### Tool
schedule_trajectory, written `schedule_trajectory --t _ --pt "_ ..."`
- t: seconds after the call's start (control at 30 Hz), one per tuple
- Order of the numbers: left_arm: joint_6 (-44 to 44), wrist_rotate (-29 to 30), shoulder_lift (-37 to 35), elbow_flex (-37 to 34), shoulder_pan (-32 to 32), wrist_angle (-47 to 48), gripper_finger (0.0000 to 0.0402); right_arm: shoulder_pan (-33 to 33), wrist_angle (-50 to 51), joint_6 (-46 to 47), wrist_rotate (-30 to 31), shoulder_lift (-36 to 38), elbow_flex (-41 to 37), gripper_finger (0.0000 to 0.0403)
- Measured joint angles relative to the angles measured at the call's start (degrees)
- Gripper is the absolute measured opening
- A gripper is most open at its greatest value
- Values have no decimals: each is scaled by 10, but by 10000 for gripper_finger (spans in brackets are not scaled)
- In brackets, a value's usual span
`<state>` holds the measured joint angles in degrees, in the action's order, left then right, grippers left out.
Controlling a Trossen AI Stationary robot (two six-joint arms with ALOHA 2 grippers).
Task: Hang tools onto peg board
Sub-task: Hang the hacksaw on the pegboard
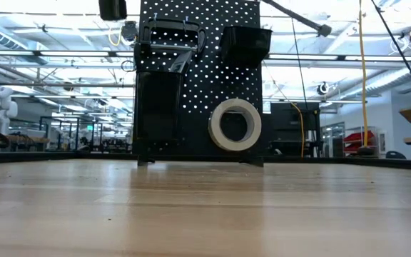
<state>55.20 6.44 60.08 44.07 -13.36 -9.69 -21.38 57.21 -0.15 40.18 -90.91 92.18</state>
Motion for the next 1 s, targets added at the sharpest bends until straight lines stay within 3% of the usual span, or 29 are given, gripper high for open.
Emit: schedule_trajectory --t 0.17,0.5,0.87,1.0 --pt "0 -29 27 0 15 -7 193 20 -2 -10 0 0 0 21" --pt "-14 -32 50 0 18 -24 192 51 0 7 -44 -17 0 21" --pt "-1 -30 59 0 31 62 191 56 4 17 -43 -45 0 20" --pt "-5 -33 66 0 33 61 163 56 4 20 -43 -45 0 20"
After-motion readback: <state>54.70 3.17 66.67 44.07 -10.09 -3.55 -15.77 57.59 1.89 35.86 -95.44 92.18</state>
